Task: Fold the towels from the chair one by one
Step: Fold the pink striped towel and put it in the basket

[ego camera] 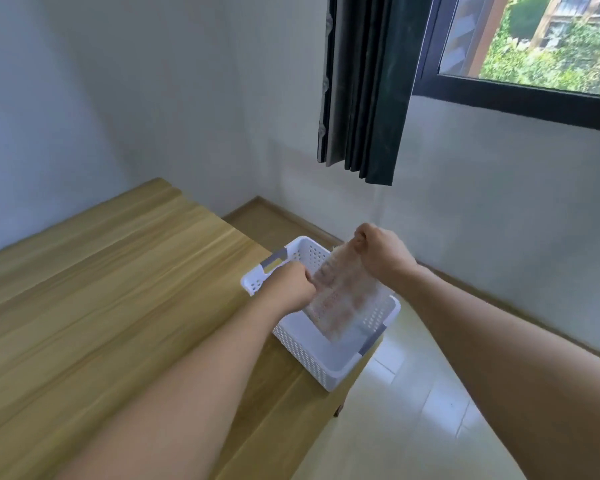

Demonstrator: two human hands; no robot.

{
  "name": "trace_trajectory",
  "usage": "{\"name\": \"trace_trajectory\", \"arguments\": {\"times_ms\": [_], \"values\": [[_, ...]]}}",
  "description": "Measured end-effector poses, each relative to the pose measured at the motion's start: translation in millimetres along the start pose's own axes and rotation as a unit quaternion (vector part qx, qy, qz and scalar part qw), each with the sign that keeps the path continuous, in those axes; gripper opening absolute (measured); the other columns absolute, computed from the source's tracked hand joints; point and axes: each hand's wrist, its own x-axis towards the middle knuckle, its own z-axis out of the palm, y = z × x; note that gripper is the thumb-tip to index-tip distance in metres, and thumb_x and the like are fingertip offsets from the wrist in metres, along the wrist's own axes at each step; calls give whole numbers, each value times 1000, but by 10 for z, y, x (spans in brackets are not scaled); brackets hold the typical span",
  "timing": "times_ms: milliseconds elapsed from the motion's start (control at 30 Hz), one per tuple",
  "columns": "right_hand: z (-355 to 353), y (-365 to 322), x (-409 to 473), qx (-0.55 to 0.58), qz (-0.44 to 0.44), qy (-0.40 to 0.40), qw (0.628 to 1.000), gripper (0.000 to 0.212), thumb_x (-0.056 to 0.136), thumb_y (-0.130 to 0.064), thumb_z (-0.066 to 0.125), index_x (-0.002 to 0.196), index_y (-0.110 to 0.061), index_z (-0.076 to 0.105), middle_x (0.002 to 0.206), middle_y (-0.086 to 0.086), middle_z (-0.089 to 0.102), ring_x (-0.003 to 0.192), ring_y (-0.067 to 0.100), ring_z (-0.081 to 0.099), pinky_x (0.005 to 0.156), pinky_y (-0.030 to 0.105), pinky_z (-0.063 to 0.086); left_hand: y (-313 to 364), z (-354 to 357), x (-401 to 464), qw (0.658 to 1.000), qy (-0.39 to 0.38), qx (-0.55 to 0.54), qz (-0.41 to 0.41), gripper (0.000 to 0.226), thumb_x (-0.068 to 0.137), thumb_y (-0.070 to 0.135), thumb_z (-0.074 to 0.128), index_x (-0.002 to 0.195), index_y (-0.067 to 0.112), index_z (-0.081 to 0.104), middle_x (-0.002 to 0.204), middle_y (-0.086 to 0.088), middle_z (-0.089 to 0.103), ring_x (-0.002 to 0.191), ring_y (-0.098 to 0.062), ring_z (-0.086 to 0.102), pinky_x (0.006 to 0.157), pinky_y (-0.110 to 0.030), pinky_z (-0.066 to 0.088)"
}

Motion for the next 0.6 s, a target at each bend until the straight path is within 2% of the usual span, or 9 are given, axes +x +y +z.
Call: {"name": "trace_trajectory", "arguments": {"times_ms": [100,200,300,400,467,500,600], "values": [[360,355,221,-38,-18,-79,996,13,90,-11,39,93,-10,52,99,12,58,84,31,55,68,34,44,-20,366,386,993,-49,76,-70,29,85,9,45,59,13,33,60,-3,35,55,-18,33,51,-29,23],[710,553,332,-75,-40,-157,984,13,90,-6,39,95,-6,51,100,14,57,84,31,57,64,34,42,-149,638,665,976,-106,148,-122,28,86,9,47,59,12,38,61,-4,38,54,-17,35,49,-29,25],[1003,682,438,-119,-57,-218,967,12,87,1,40,91,-9,44,96,14,55,79,29,52,61,32,37,-228,823,881,949,-181,215,-142,27,87,4,46,62,11,48,62,-7,43,59,-21,42,58,-31,36],[1265,769,521,-147,-48,-264,952,15,88,1,40,96,-10,47,99,15,57,91,32,60,64,33,39,-247,971,1022,919,-253,266,-142,19,89,2,48,72,4,56,66,-9,42,77,-26,48,68,-31,39],[1452,808,559,-156,-32,-284,946,23,90,0,41,110,-5,53,111,16,60,101,34,61,71,36,44,-291,1077,1098,910,-281,270,-143,14,90,3,50,93,-2,62,82,-14,55,89,-31,55,75,-34,45],[1530,835,567,-164,-29,-288,943,26,91,0,41,114,-2,53,114,17,60,104,35,61,75,37,46,-322,1143,1137,910,-284,263,-149,20,91,3,50,106,-2,62,95,-16,60,96,-32,58,81,-35,48],[1717,910,608,-178,-19,-281,943,25,94,-5,42,117,-3,54,116,19,59,107,36,59,83,39,47,-420,1313,1265,914,-279,244,-166,29,93,7,50,119,-1,59,117,-18,59,108,-32,59,92,-38,48]]}}
